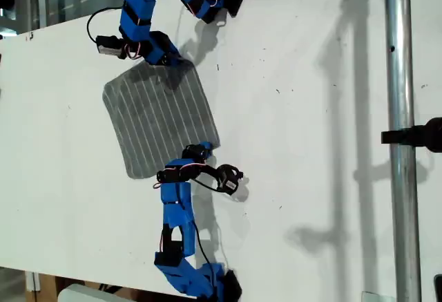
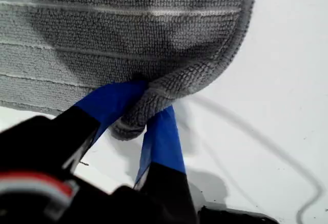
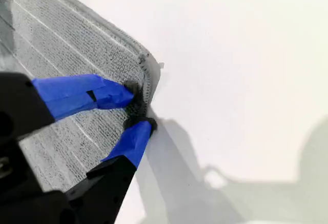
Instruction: Grasp corners of a towel and fold twice.
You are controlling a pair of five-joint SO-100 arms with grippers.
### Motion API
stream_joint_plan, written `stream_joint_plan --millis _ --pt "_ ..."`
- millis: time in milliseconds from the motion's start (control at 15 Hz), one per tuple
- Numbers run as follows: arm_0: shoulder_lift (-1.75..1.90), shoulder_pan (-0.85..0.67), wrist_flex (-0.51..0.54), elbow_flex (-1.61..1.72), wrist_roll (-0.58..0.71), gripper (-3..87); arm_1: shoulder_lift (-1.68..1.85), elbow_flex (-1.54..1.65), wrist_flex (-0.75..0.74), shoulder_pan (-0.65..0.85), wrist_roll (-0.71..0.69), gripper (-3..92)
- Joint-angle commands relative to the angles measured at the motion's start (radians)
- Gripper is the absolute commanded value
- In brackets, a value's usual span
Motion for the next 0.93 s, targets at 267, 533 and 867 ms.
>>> stream_joint_plan --millis 267,533,867 --pt "0.011 -0.028 0.201 -0.064 -0.034 17.0 0.025 -0.029 -0.011 -0.061 0.028 -0.2" --pt "0.009 -0.018 0.29 -0.061 -0.029 16.2 0.025 -0.044 -0.023 -0.114 0.067 -0.2" --pt "0.265 0.02 0.063 -0.078 0.026 15.3 0.015 -0.043 -0.028 -0.104 0.066 -0.2"
